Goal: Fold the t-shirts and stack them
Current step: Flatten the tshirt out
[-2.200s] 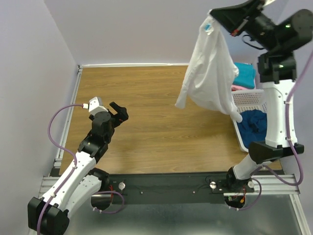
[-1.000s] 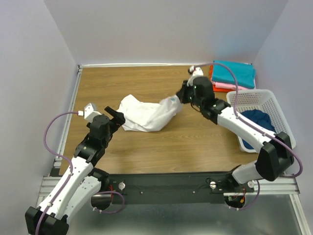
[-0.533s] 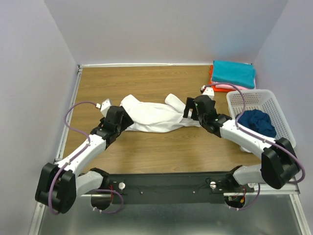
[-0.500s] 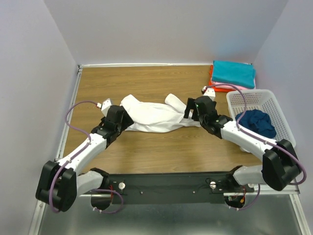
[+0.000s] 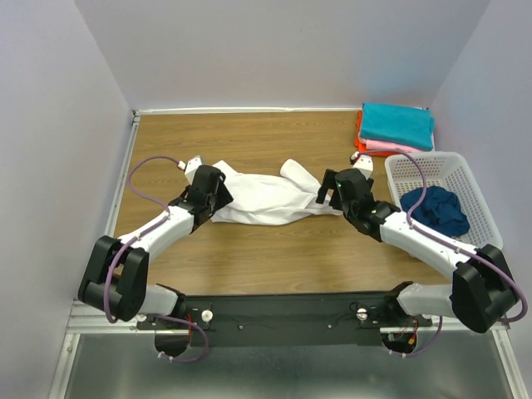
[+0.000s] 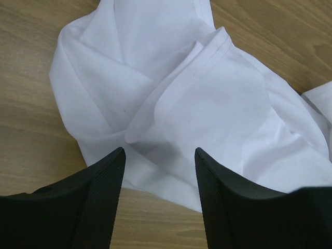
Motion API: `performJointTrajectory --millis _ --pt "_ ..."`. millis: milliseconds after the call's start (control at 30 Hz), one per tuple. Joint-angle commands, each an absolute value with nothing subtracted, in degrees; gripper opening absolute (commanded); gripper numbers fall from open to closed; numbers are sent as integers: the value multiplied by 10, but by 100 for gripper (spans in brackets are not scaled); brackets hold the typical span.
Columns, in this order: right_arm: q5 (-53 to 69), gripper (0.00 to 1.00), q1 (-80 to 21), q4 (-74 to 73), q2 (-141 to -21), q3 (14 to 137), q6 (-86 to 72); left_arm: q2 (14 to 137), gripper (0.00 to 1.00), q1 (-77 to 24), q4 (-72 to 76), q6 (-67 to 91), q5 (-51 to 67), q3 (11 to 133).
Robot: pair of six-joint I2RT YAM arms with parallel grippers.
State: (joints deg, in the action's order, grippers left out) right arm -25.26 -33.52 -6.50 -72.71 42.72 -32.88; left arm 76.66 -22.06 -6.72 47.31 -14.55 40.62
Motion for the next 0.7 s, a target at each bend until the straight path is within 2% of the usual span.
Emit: performJointTrajectory --millis 0,67,100,233,367,533,667 --pt "-260 100 -336 -62 -715 417 -340 797 54 -216 -57 455 -167 445" --pt "-262 100 -335 -62 -714 417 -340 805 43 -216 -61 454 -168 453" --pt "-262 100 -335 -62 -714 417 -340 808 33 -216 -62 454 -166 456" --pt "-264 100 -335 -62 -720 419 -338 809 25 -215 -59 454 -178 456" --pt "-265 100 -334 -62 -722 420 -337 818 0 -212 -59 450 -175 460" --pt "-269 100 -333 -62 -732 419 -341 802 0 -213 -55 443 -177 452" --pt "-248 100 -317 -62 -755 425 -361 743 0 -212 -38 443 -180 422"
